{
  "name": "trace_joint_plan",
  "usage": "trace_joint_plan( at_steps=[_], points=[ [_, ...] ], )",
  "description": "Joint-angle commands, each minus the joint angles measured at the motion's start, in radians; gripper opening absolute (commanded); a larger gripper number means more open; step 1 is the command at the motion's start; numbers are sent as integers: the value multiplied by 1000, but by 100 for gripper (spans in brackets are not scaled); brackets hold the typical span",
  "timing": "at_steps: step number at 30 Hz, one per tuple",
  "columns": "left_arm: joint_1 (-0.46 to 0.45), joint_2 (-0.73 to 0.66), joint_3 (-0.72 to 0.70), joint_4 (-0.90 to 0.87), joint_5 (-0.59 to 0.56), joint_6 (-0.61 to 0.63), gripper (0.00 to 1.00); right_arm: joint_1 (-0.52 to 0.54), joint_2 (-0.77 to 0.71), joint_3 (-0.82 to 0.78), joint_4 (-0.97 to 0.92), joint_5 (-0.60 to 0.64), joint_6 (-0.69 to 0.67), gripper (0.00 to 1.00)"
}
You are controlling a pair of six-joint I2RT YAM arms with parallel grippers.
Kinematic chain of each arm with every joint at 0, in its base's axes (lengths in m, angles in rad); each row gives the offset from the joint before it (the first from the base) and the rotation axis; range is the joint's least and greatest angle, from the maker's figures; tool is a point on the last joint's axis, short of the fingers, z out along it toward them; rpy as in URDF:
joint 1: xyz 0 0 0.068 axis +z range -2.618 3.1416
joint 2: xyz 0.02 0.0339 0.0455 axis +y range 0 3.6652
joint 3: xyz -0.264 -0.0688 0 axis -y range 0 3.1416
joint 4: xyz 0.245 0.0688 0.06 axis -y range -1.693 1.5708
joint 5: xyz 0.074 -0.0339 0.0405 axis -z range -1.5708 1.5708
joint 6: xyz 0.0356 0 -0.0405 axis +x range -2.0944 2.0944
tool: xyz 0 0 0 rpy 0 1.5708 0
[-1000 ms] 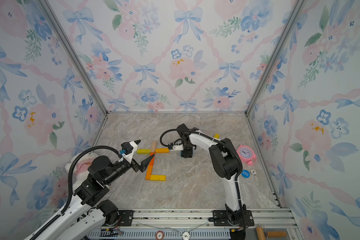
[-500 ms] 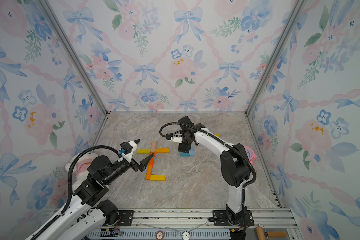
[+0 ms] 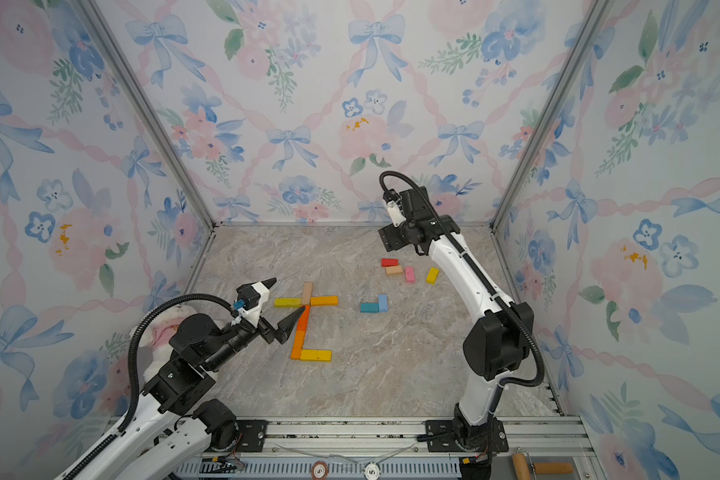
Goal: Assemble the letter t with building blocks
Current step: Pick up the building block from the center of the board.
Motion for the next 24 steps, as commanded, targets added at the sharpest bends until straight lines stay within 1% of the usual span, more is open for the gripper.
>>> trace_joint_plan(
  at_steps=[1, 4, 8, 17, 19, 21, 24],
  points=[
    [8, -16, -8, 28, -14, -14, 98, -28, 31, 8, -139, 94, 210, 84],
    [8, -14, -10, 26, -10, -14, 98, -66, 63, 9, -164, 103, 252, 83],
    [7, -11, -9, 25, -13, -14, 98, -105, 142, 46, -208, 81, 287, 81],
    [8, -7, -12, 26, -28, -14, 98, -128, 338, 152, -251, 47, 294, 76],
    [7, -6, -10, 25, -30, -12, 98, -130, 378, 181, -258, 33, 294, 72],
    [8, -7, -8, 22, -33, -11, 98, -131, 413, 211, -268, 24, 294, 71],
    [7, -14, -13, 29, -35, -9, 98, -132, 458, 249, -274, 36, 292, 70]
  ],
)
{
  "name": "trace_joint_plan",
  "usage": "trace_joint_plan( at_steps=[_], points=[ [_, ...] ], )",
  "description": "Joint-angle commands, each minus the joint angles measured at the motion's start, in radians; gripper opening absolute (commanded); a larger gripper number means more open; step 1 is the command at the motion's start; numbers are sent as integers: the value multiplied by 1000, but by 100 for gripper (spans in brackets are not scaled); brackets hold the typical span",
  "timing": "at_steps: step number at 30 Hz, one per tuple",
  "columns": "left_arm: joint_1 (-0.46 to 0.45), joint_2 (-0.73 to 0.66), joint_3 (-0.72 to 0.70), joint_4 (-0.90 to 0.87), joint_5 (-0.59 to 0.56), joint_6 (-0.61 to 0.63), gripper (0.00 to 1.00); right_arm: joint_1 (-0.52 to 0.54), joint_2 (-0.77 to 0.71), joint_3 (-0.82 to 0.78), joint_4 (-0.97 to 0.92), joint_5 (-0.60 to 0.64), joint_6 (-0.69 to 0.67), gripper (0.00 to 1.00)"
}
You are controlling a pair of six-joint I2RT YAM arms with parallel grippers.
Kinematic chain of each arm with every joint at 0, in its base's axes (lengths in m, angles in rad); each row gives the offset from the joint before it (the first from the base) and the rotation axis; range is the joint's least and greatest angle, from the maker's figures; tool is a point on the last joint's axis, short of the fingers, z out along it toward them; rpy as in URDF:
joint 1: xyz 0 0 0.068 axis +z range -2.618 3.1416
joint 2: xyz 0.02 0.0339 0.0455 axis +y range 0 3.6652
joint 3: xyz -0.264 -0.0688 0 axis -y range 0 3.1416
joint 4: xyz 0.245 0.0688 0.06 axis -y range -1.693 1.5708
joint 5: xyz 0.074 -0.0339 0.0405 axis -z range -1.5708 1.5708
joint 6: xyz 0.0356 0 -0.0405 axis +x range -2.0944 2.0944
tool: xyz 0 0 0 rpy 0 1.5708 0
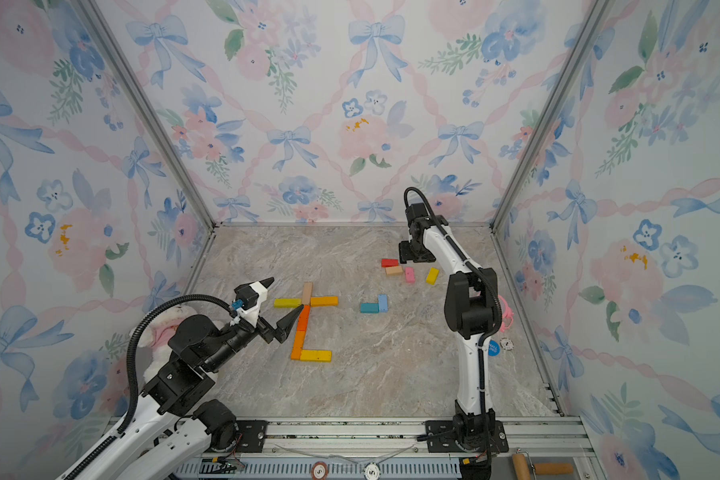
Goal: Assemble the letter t with building blocks
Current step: Pick up the building block from the center of the board.
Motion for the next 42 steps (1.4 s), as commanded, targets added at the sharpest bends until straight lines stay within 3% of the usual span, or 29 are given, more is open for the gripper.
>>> trace_joint_plan(
  at_steps=[1, 21, 42],
  points=[
    [5, -11, -13, 25, -12, -10, 98, -12, 47, 62, -46, -11, 14, 70],
    [5, -28, -18, 28, -36, -3, 98, -12, 201, 142, -63, -22, 12, 61],
    [5, -26, -19, 26, -35, 0, 98, -9, 200, 85, -44, -27, 7, 52]
  ],
)
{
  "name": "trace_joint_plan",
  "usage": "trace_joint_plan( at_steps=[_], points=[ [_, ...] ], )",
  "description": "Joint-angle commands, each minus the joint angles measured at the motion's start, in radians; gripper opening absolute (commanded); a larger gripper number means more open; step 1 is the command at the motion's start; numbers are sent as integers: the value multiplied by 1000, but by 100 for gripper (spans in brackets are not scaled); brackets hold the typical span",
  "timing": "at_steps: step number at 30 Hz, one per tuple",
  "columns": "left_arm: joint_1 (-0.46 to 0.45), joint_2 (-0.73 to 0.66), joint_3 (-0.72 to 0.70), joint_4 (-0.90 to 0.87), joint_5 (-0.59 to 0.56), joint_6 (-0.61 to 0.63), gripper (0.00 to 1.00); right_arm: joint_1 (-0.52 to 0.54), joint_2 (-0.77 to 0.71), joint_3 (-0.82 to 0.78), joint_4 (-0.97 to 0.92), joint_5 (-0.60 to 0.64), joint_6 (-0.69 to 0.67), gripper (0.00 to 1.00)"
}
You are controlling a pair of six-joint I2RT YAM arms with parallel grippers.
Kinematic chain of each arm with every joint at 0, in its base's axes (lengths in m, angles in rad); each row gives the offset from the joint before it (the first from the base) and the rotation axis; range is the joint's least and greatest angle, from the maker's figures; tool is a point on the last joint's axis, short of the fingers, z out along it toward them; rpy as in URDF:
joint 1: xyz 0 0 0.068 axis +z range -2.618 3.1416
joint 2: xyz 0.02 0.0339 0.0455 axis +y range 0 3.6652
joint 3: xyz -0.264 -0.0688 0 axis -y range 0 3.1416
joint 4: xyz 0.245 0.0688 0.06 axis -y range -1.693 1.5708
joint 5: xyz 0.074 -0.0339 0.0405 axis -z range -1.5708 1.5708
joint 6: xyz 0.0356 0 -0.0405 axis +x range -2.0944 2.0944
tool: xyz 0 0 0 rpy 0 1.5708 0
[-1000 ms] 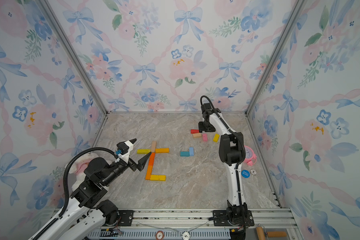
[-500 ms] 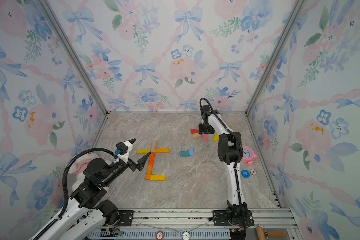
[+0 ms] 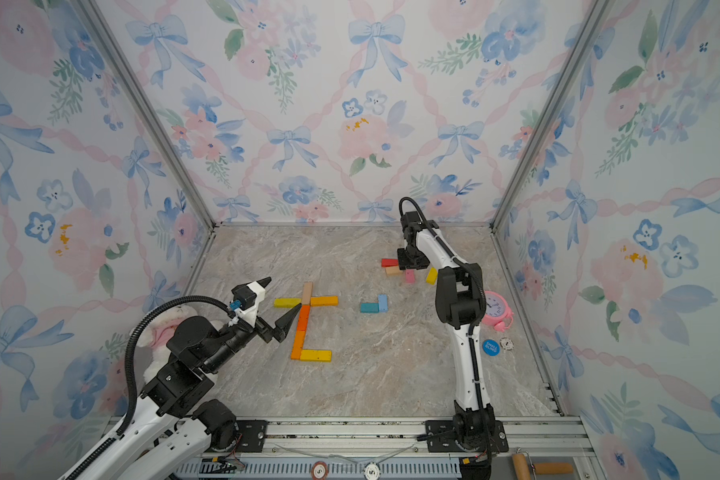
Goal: Assemble the letter t with building blocks
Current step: Pick up the building block from the center of the board.
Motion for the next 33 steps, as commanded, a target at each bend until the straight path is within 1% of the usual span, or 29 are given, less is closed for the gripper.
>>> trace_joint_plan(
  at_steps=[1, 7, 18, 23, 26, 30, 33],
  points=[
    [4, -11, -11, 26, -10, 0, 98, -6, 19, -20, -8, -11, 7, 51],
    [4, -8, -10, 27, -6, 0, 98, -6, 13, -47, 4, -11, 7, 49],
    [5, -7, -9, 23, -9, 1, 98, -6, 25, -44, 0, -17, -1, 42],
    [4, -11, -12, 25, -11, 2, 98, -6, 28, -43, -3, -12, -5, 41],
    [3, -10, -8, 25, -13, 3, 98, -6, 29, -44, -3, -13, -8, 37],
    [3, -11, -12, 24, -13, 4, 98, -6, 30, -44, -9, -21, -30, 28],
    [5, -13, -12, 26, -15, 4, 98, -4, 18, -53, -12, -22, -55, 27]
  ],
)
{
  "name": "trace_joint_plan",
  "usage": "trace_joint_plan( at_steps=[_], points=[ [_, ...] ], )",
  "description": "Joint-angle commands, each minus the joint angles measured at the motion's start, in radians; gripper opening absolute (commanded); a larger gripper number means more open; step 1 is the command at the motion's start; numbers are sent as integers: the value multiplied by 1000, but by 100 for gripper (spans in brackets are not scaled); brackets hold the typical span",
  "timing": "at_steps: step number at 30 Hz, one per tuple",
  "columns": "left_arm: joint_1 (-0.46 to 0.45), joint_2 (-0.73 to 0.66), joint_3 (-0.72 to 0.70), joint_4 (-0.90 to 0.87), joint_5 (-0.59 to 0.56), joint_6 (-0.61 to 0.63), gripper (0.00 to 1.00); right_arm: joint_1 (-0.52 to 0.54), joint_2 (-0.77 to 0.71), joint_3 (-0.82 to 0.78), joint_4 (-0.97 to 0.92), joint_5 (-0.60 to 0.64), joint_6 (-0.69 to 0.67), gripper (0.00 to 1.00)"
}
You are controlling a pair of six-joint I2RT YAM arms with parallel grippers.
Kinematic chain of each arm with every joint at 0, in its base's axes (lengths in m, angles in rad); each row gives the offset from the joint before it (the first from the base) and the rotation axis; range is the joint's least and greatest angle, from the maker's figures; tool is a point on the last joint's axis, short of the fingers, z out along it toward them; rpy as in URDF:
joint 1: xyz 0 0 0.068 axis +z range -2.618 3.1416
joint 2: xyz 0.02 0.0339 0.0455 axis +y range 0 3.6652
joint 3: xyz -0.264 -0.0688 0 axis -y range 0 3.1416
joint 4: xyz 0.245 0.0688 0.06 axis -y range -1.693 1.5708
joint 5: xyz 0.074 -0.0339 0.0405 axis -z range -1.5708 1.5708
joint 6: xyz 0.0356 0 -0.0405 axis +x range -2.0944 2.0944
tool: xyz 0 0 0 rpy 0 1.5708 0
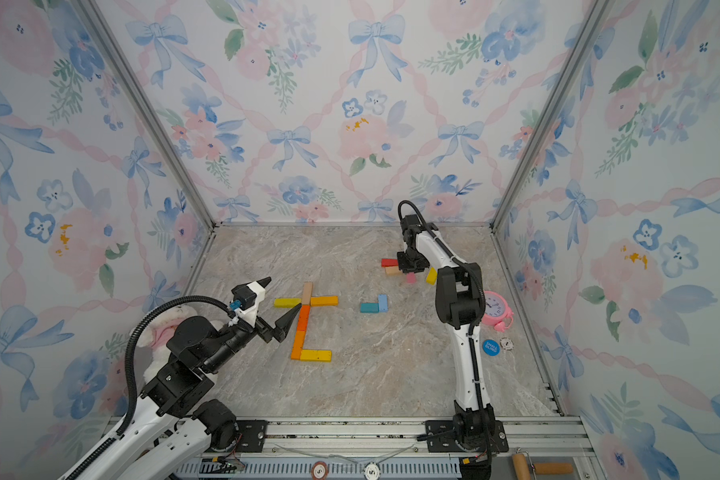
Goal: Assemble the letter t with building blocks
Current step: Pick up the building block from the center of the board.
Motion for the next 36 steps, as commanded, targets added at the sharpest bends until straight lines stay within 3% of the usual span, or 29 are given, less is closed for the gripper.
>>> trace_joint_plan(
  at_steps=[1, 12, 36],
  points=[
    [6, -12, -11, 26, -13, 3, 98, -4, 8, -30, -16, -8, -36, 26],
    [5, -11, -11, 25, -12, 3, 98, -5, -159, -209, 115, -6, -152, 19],
    [5, -25, -17, 26, -13, 3, 98, 88, -445, -569, 255, 24, -625, 11]
  ],
)
